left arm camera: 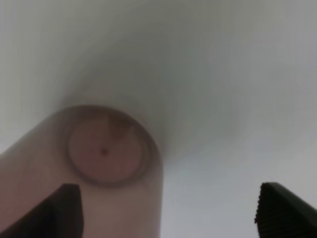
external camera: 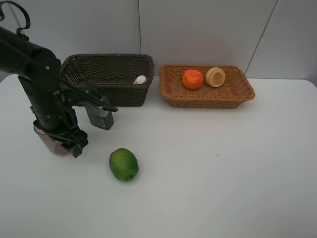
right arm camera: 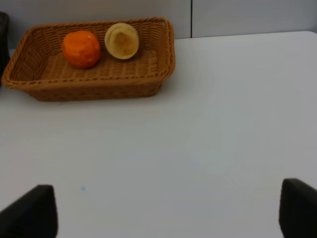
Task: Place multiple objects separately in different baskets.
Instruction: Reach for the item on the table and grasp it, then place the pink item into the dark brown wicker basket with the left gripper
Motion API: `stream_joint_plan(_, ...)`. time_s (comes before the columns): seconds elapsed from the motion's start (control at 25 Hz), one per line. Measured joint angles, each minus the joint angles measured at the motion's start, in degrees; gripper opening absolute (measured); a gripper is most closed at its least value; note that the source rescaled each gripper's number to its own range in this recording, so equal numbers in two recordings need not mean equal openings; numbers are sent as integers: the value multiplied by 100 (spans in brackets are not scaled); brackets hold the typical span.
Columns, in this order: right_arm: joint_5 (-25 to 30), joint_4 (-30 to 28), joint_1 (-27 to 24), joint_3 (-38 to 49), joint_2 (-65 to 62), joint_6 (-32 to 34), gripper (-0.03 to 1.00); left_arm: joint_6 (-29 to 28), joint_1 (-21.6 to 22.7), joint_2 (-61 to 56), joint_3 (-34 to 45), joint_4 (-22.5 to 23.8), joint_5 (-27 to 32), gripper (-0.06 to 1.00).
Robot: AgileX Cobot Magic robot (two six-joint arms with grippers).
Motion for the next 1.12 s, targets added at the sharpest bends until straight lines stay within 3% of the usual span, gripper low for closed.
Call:
stream_joint_plan(0.08, 0, 0, 0, 0, 0, 0, 97, -99, 0, 0, 0, 125, 18, 68)
stream_joint_plan(0.2, 0, 0, 0, 0, 0, 0, 97, -181, 0, 0, 0, 166, 158, 16)
stream_joint_plan(0.24, 0, 0, 0, 0, 0, 0, 97, -181, 0, 0, 0, 166, 201, 4)
stream_joint_plan(0.28, 0, 0, 0, 0, 0, 0, 97, -187, 0, 0, 0, 171, 243, 0)
stream_joint_plan(1.12, 0, 0, 0, 0, 0, 0, 97, -627, -132, -9, 0, 161, 404, 0)
